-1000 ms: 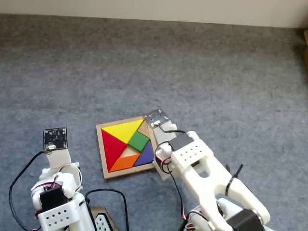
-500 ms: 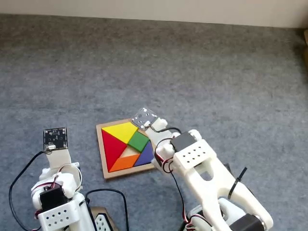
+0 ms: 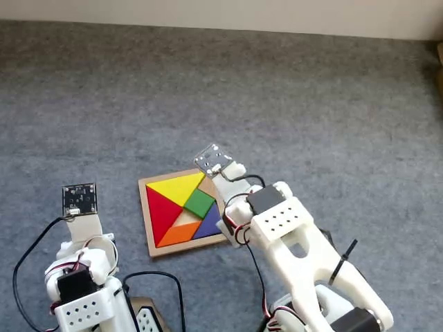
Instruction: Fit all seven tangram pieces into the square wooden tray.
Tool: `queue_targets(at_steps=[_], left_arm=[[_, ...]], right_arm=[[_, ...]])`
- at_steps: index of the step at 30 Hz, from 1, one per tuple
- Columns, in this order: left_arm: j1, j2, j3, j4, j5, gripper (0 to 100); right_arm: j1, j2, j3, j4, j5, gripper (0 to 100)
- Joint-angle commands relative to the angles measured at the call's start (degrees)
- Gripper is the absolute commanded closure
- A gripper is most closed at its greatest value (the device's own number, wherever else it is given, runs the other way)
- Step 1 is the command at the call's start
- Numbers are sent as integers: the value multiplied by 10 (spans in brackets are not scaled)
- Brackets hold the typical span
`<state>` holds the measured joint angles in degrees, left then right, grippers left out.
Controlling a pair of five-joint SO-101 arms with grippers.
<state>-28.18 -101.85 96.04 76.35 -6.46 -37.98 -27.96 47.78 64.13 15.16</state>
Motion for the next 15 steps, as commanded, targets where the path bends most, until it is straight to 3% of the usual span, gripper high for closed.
queue_targets(at_steps=[1,15], left_arm=[[-6,-23,12,2,-4,994],[-6,-23,12,2,-4,994]], right_arm=[[-28,-18,-29,-22,-38,785],[-29,185,-58,-36,-47,785]])
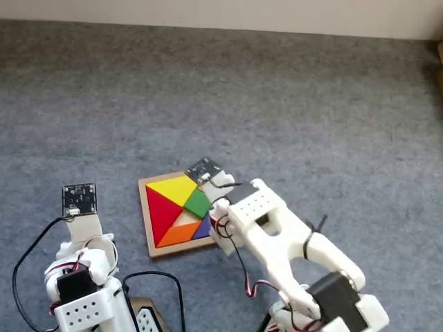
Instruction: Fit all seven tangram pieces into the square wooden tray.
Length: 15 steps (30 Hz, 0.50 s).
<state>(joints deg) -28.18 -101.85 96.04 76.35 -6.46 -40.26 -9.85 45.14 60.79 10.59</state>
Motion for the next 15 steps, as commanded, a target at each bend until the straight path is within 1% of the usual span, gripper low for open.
queue_targets(at_steps=[1,6,8,10,13,15], left_arm=[[-6,-23,12,2,-4,994],[-6,-23,12,2,-4,994],[-6,-23,12,2,-4,994],[-6,-23,12,2,-4,994],[-6,-23,12,2,-4,994],[-6,-23,12,2,-4,994]], right_arm=[[-5,8,-32,-2,-1,785],[-5,10,-32,-2,0,786],[-5,10,-32,-4,14,795],[-5,10,-32,-18,39,841],[-4,10,-32,-41,56,930],[-3,7,-32,-37,65,956]])
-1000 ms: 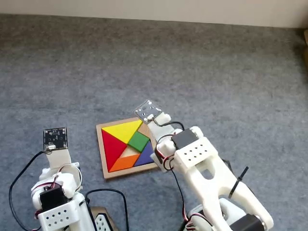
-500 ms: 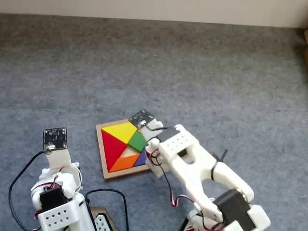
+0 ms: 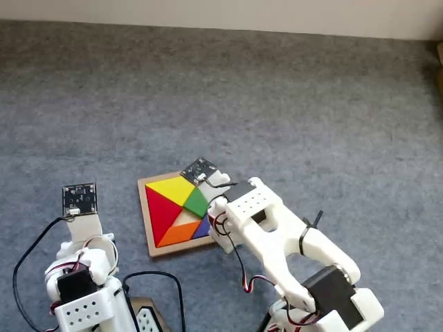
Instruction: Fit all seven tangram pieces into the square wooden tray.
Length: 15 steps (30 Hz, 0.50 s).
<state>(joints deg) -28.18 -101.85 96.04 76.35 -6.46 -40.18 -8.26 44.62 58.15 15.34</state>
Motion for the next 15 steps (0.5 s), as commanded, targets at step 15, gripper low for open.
queue_targets(at_steps=[15], left_arm=[[-6,-23,12,2,-4,994]], right_arm=[[-116,-204,-22,-47,80,965]])
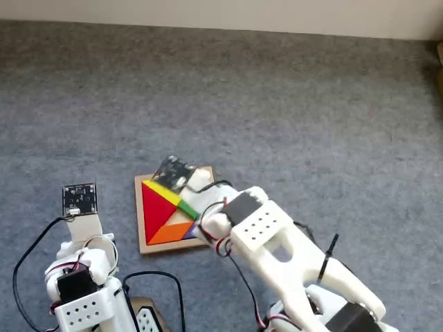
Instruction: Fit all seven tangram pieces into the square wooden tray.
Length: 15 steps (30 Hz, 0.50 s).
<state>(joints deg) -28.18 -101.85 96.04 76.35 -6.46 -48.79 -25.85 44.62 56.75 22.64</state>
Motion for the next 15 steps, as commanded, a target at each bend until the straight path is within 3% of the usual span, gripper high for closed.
queue_targets(at_steps=[1,6,15], left_arm=[[-6,-23,12,2,-4,994],[-6,-23,12,2,-4,994],[-6,-23,12,2,-4,994]], right_arm=[[-36,-27,-22,-49,7,965],[-49,-22,-20,-125,45,965],[-51,145,-56,-140,75,965]])
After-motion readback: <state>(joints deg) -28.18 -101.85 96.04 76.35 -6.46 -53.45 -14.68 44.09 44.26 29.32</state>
